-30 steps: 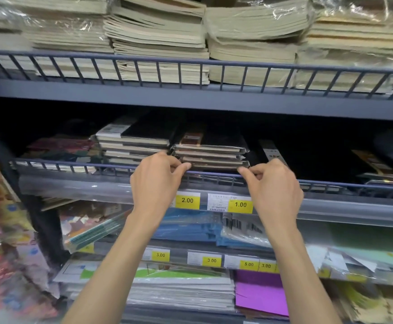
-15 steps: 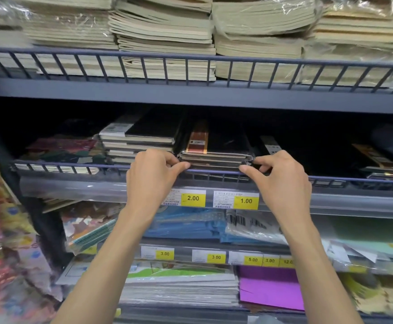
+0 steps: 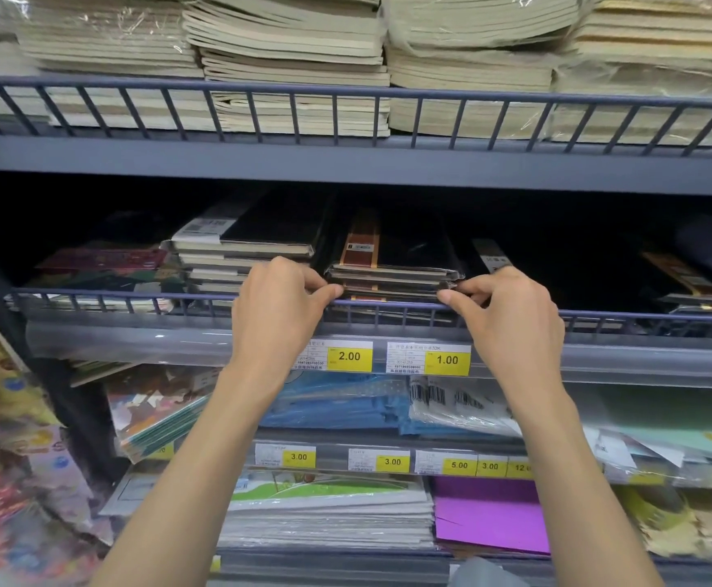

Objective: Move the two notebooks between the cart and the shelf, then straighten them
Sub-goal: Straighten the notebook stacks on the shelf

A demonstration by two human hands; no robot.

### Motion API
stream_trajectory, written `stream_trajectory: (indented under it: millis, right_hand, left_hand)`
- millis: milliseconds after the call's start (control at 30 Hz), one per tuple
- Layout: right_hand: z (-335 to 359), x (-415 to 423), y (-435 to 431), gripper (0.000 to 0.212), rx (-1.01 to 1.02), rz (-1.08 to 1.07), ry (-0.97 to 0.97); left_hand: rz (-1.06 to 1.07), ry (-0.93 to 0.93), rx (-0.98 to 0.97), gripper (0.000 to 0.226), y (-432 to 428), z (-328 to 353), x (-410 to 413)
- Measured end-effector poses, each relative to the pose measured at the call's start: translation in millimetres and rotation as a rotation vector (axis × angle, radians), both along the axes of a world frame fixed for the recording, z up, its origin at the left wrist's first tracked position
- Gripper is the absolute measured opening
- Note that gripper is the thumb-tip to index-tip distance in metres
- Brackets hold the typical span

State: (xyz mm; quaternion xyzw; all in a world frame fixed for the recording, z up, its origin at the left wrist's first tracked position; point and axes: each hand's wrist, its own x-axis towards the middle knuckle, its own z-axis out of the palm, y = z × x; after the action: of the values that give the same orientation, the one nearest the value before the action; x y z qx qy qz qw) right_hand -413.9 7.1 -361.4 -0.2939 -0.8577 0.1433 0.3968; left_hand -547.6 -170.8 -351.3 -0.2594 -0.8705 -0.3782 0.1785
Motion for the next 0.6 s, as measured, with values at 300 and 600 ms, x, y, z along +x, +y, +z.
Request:
stream_trajectory:
  millis: [300, 600]
  right_hand:
    - [4, -2, 4, 0.045, 0.001, 0.078, 0.106]
    - [-2, -6, 8, 0.027, 0.038, 0.155, 0.169]
  left_hand:
    - [-0.011, 0.158, 0.112, 0.031, -1, -15, 15]
    - [-0.03, 0.129, 0.184, 0.035, -2, -17, 18]
